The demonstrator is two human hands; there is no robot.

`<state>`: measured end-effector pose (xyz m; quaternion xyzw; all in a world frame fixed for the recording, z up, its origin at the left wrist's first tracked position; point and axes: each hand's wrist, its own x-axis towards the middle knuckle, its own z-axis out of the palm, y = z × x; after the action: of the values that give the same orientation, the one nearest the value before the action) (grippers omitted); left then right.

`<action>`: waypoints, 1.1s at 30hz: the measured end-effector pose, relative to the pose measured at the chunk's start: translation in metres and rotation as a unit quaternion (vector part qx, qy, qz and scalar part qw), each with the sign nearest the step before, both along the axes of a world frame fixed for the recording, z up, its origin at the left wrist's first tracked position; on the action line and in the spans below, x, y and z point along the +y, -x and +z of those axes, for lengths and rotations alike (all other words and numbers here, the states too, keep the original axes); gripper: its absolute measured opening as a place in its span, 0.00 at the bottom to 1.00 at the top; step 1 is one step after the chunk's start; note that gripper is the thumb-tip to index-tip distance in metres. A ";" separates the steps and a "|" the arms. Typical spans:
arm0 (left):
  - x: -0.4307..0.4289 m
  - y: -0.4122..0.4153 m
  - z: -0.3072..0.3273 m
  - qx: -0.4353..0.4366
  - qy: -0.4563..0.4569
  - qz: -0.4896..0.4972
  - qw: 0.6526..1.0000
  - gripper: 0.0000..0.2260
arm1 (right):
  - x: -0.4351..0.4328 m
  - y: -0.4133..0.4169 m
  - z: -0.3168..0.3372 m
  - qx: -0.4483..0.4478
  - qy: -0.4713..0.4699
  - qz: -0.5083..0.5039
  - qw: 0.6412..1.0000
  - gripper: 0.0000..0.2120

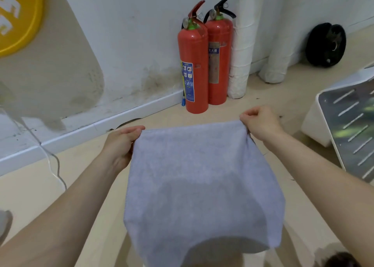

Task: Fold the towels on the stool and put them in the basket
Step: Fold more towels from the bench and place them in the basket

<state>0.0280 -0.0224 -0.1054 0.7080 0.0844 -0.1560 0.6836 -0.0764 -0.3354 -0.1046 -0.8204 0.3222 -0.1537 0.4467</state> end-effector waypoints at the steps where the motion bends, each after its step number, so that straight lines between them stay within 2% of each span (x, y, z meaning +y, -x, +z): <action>1: 0.001 -0.001 0.000 -0.004 -0.003 -0.008 1.000 0.05 | 0.000 0.000 0.000 0.000 -0.014 0.006 1.000 0.07; 3: 0.006 -0.002 0.005 -0.004 -0.008 -0.052 0.999 0.07 | 0.000 0.002 0.004 0.000 -0.042 0.030 0.999 0.09; 5: 0.015 -0.003 0.009 0.007 -0.038 -0.132 0.991 0.09 | -0.001 0.006 0.014 0.010 -0.101 0.075 0.992 0.05; 7: 0.023 -0.003 0.010 0.001 -0.082 -0.179 0.980 0.07 | -0.003 0.011 0.024 0.068 -0.166 0.132 0.975 0.04; 9: 0.026 -0.003 0.008 -0.024 -0.121 -0.153 0.981 0.04 | -0.006 0.014 0.027 0.113 -0.194 0.169 0.960 0.07; 11: 0.021 -0.001 0.008 -0.061 -0.137 -0.111 0.982 0.04 | -0.005 0.016 0.028 0.109 -0.201 0.155 0.961 0.05; 15: 0.001 0.006 0.016 -0.138 -0.076 -0.045 0.986 0.06 | 0.005 0.013 0.036 0.010 -0.266 0.097 0.959 0.07; 19: -0.009 0.016 0.044 -0.192 -0.054 -0.022 0.980 0.07 | 0.001 0.014 0.055 -0.043 -0.253 0.075 0.964 0.13; 22: -0.002 0.026 0.070 -0.147 0.003 -0.089 0.985 0.05 | -0.001 0.025 0.074 -0.089 -0.364 0.113 0.920 0.13; 24: 0.005 0.032 0.085 -0.111 0.092 -0.147 0.979 0.04 | -0.001 0.033 0.087 -0.108 -0.422 0.140 0.889 0.15; 25: 0.009 0.034 0.092 -0.102 0.152 -0.162 0.970 0.05 | 0.000 0.036 0.094 -0.105 -0.409 0.143 0.895 0.15; 27: 0.008 0.037 0.100 -0.100 0.220 -0.147 0.959 0.08 | 0.005 0.037 0.101 -0.092 -0.324 0.108 0.935 0.14; 29: 0.001 0.032 0.093 -0.096 0.173 -0.076 0.977 0.07 | 0.012 0.036 0.094 -0.102 -0.245 0.036 0.963 0.10; 30: -0.002 0.029 0.085 -0.084 0.123 -0.037 0.988 0.07 | 0.015 0.036 0.086 -0.101 -0.253 0.012 0.962 0.11; 31: -0.005 0.026 0.074 -0.065 0.084 -0.011 0.994 0.08 | 0.017 0.037 0.076 -0.089 -0.299 -0.001 0.950 0.12; 33: -0.010 0.027 0.053 -0.020 0.052 0.003 0.998 0.10 | 0.019 0.043 0.055 -0.023 -0.362 0.007 0.932 0.12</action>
<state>0.0010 -0.0319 -0.0523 0.6744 0.0646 -0.1444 0.7212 -0.1194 -0.3163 -0.0493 -0.6017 0.3398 -0.0420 0.7216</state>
